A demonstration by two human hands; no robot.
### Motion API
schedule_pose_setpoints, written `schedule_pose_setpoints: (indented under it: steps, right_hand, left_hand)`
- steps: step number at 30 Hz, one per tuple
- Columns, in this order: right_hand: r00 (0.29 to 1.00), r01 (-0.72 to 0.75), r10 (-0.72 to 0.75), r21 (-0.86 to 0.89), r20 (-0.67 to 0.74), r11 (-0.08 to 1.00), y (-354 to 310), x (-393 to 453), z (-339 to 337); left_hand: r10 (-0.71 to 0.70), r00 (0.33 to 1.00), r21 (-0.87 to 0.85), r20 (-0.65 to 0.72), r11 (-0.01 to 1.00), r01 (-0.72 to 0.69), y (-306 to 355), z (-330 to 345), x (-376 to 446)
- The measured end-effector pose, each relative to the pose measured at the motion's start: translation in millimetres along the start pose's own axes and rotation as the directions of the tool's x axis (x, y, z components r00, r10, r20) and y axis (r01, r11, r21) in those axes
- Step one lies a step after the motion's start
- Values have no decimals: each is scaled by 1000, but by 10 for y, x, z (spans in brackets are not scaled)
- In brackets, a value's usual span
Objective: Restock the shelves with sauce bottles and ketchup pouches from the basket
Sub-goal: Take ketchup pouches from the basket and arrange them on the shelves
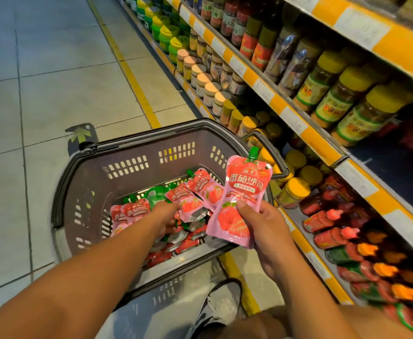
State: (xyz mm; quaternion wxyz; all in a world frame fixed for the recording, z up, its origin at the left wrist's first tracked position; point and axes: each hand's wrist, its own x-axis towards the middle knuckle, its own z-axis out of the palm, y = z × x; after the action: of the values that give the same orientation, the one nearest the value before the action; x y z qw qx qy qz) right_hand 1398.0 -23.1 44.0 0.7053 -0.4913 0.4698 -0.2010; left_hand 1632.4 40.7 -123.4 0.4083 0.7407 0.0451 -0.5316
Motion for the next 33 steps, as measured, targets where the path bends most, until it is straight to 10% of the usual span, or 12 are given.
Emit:
schedule_pose_setpoints:
  steps: [7,22,33]
  right_hand:
    - [999,1,0,-41,39,999,-14,38,40]
    - [1000,-14,15,-33,2,999,-29,-77,-86]
    - [994,79,-75,45,-80,996,-109,-506,-183]
  left_hand:
    - [57,983,14,-177,998,-56,-15,391,125]
    - [-11,1000,-165,7,986,12,107,102,-298]
    - [392,910,-172,133,914,-368,161,-283,-1364]
